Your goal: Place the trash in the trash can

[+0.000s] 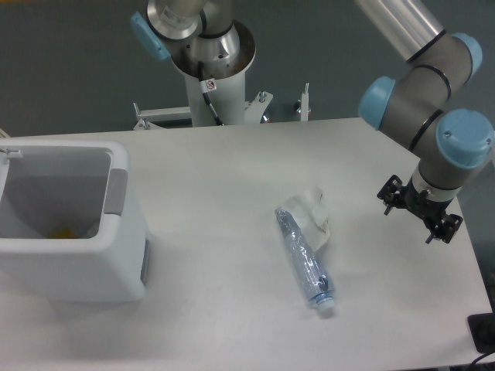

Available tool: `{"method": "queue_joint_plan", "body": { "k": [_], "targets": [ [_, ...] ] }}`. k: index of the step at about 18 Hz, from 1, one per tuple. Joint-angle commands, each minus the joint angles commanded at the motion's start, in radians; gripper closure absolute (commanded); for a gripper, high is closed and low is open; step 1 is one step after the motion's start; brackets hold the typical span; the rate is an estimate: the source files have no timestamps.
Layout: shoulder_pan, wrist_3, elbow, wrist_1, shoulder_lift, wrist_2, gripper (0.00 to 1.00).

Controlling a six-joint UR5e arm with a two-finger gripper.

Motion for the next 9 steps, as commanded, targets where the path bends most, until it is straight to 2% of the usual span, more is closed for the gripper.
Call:
{"method": "queue_joint_plan", "body": {
  "k": [9],
  "targets": [
    [0.003, -0.012, -0.011, -0.002, 0.008, -0.038, 0.0]
  ]
}}
